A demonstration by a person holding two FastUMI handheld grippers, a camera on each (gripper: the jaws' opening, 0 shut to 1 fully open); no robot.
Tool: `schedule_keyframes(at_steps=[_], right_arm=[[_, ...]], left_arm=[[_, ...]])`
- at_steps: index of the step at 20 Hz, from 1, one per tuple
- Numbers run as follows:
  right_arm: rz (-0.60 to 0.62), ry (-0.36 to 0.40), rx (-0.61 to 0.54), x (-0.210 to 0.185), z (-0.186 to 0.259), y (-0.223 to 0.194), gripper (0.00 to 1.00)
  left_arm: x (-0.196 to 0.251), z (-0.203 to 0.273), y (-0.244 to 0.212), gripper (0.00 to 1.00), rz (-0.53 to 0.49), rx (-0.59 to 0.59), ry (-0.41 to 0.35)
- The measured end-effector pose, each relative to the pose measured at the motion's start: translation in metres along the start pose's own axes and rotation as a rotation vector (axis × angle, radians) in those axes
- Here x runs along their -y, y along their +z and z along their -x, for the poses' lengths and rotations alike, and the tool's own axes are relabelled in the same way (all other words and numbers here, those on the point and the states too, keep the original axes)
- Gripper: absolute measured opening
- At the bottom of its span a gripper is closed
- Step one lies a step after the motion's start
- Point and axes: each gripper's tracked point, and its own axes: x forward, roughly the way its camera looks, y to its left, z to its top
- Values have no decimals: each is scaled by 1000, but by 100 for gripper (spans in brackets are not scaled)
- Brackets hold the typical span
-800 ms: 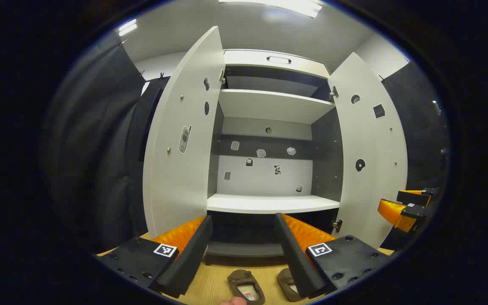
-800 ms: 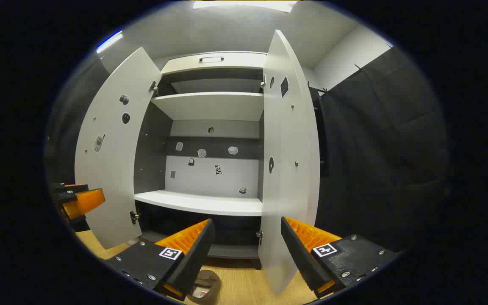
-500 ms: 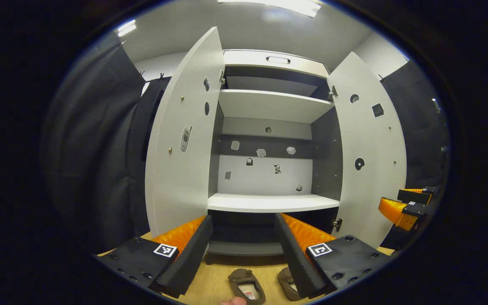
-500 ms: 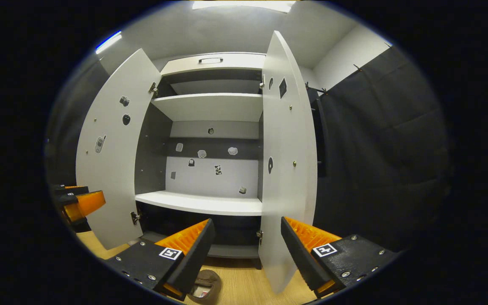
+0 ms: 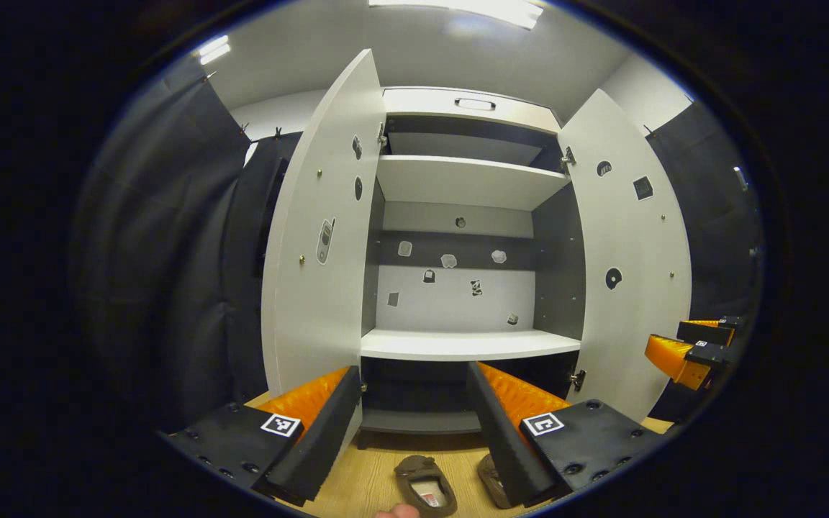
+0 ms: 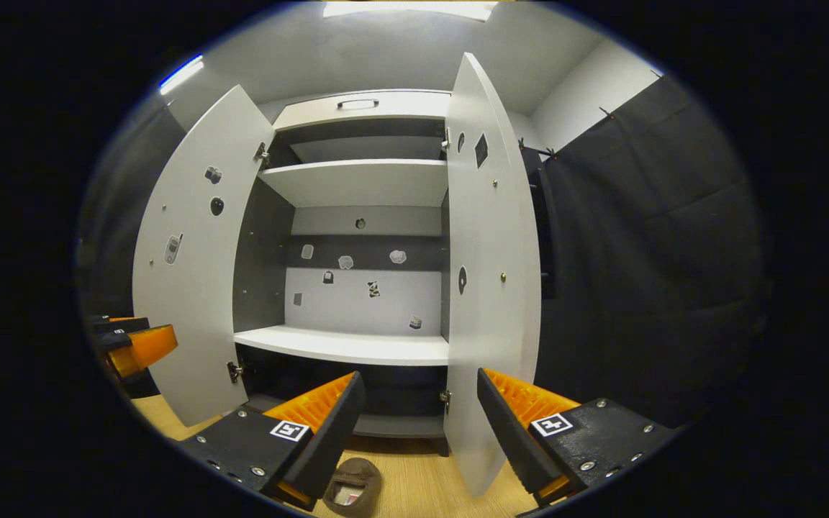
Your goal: Grab one shoe with the right hand and put it into the shoe cabinet, grab the other shoe with the left hand and put it into the shoe cabinet; then close the right door with the right hand and the left door with the left hand.
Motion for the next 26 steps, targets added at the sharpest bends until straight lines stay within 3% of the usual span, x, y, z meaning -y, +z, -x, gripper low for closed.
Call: schedule_keyframes(at_steps=[7,8,9,13,20,26], right_arm=[[-2,-7,15,-1,-6,7,96],[1,-3,18,-2,-8,7,100],[2,3,19,-4,-11,7,96],[15,38,-26,-16,-28,-11,96],[57,109,-206,-46,-53,-104,96],[102,173,-475,-69,-48,-225,96]], left_arm=[[-4,4,1,96,-6,1,8],[-5,4,2,99,-7,1,9],[-5,4,3,96,-8,2,9],[-6,8,1,99,-6,1,13],[-15,12,-2,96,-9,-7,39],[-21,13,-3,96,-3,-7,57]])
